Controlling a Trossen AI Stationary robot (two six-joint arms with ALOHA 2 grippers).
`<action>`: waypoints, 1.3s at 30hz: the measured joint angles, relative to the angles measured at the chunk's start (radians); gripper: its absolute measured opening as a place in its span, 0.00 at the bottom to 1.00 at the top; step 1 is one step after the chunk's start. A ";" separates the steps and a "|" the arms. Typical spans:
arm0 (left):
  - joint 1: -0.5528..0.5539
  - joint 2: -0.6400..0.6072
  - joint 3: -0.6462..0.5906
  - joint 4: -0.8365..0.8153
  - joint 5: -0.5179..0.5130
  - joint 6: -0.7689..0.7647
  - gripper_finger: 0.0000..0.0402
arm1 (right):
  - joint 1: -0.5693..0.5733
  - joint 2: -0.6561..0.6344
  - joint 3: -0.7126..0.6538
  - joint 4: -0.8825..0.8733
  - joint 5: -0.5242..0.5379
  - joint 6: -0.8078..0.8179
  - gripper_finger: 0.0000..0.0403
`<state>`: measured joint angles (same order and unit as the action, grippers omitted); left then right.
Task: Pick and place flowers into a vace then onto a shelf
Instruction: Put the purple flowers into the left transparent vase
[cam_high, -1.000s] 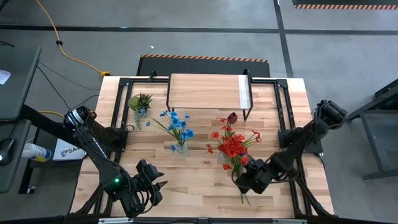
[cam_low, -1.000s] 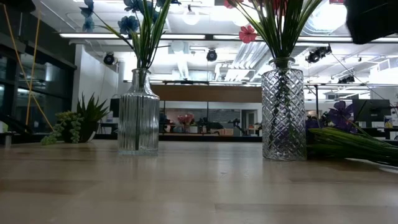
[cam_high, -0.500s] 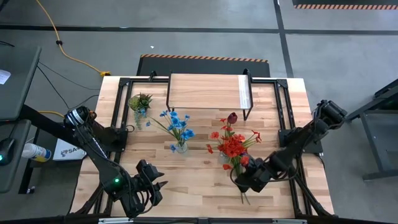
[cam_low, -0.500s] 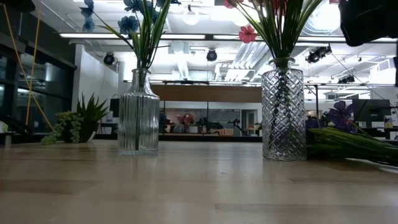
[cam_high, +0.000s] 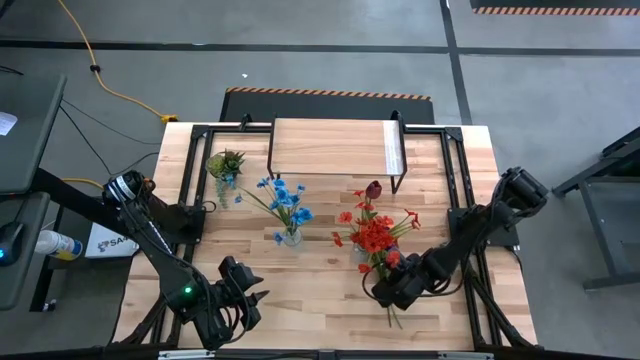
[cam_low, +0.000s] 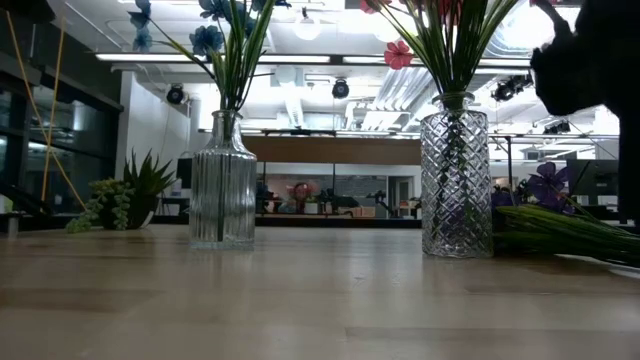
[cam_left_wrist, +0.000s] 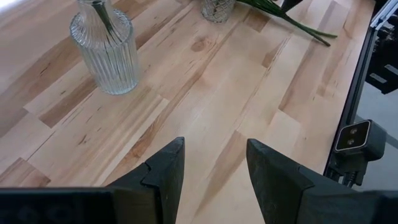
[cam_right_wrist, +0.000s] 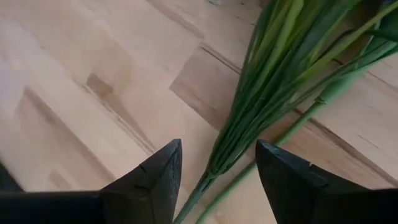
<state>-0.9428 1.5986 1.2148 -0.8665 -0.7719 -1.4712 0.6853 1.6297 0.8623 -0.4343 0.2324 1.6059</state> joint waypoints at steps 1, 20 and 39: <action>0.000 0.000 0.000 0.000 0.000 0.000 0.51 | 0.000 0.007 0.000 0.000 0.000 0.004 0.48; 0.000 0.000 0.000 0.000 -0.001 0.000 0.51 | -0.039 0.083 0.003 0.053 -0.021 0.009 0.48; 0.000 0.000 0.000 0.000 0.006 0.000 0.51 | -0.020 0.085 -0.001 0.059 -0.049 0.030 0.03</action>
<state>-0.9428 1.5986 1.2148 -0.8661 -0.7662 -1.4708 0.6654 1.7145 0.8612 -0.3757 0.1834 1.6355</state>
